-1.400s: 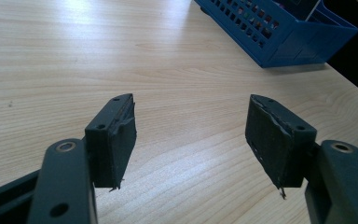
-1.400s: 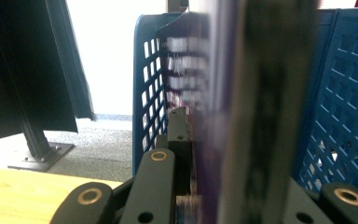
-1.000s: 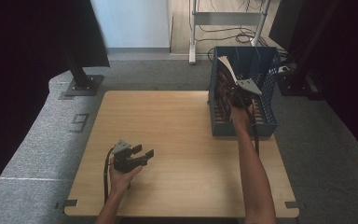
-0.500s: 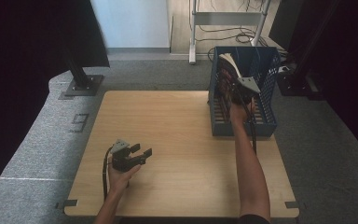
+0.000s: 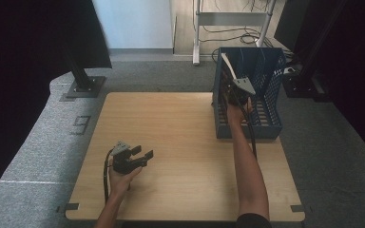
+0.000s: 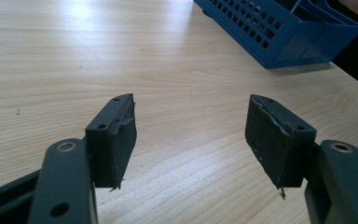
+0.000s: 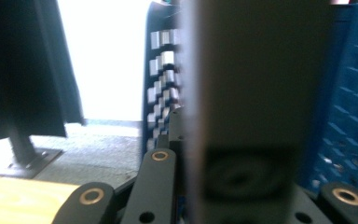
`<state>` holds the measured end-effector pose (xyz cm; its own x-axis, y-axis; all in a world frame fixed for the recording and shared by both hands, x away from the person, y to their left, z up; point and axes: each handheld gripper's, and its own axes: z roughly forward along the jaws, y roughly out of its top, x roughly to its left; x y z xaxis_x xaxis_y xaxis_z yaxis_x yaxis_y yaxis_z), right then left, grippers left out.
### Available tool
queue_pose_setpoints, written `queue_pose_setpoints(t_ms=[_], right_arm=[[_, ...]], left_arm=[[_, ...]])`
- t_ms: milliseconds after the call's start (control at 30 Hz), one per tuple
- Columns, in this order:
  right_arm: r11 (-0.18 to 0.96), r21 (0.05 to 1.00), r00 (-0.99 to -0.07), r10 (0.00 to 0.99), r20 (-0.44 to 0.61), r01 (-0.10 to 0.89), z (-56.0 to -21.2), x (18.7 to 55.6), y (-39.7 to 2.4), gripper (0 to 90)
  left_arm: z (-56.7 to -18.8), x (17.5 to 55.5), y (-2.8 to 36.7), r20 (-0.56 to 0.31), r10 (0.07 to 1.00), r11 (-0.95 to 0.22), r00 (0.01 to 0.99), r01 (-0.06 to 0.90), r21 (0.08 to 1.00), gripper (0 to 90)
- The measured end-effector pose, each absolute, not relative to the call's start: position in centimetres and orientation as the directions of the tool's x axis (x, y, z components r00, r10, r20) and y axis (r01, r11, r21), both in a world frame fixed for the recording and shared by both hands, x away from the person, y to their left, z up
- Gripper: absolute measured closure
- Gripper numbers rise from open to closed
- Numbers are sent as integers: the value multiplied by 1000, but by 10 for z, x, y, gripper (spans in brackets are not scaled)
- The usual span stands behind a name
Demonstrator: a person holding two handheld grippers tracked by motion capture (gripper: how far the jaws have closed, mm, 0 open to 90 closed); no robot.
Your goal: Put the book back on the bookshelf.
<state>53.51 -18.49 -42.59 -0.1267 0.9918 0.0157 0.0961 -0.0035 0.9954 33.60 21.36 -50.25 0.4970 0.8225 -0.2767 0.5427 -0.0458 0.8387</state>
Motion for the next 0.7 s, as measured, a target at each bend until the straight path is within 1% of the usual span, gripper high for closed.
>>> queue_pose_setpoints(t_ms=[67, 133, 167, 233, 300, 367, 433, 533, 700], right_arm=[[-3, 995, -166, 986, 20, 100, -426, 532, -182, 779], [5, 993, -200, 980, 19, 115, -426, 530, -181, 714], [20, 992, -216, 976, 7, 125, -426, 529, -180, 669], [65, 988, -241, 970, -29, 143, -426, 525, -178, 638], [89, 985, -266, 963, -47, 145, -426, 521, -178, 628], [84, 986, -274, 961, -41, 146, -428, 517, -180, 622], [72, 983, -290, 957, -20, 169, -430, 515, -183, 611], [82, 979, -309, 951, -22, 184, -432, 514, -184, 602], [86, 978, -317, 948, -22, 188, -433, 514, -184, 584]], left_arm=[[-502, 335, 212, -275, 820, -49, 502, 542, 839, 338], [-501, 334, 211, -277, 818, -47, 504, 538, 841, 338], [-500, 334, 211, -276, 817, -48, 506, 537, 843, 338], [-499, 333, 210, -274, 814, -51, 512, 533, 845, 338], [-498, 332, 209, -274, 813, -51, 514, 532, 846, 338], [-497, 332, 208, -274, 810, -54, 519, 531, 846, 337], [-497, 332, 207, -274, 807, -57, 523, 531, 845, 337], [-498, 332, 206, -273, 806, -60, 525, 532, 845, 337], [-499, 334, 205, -274, 807, -62, 523, 536, 842, 337]])
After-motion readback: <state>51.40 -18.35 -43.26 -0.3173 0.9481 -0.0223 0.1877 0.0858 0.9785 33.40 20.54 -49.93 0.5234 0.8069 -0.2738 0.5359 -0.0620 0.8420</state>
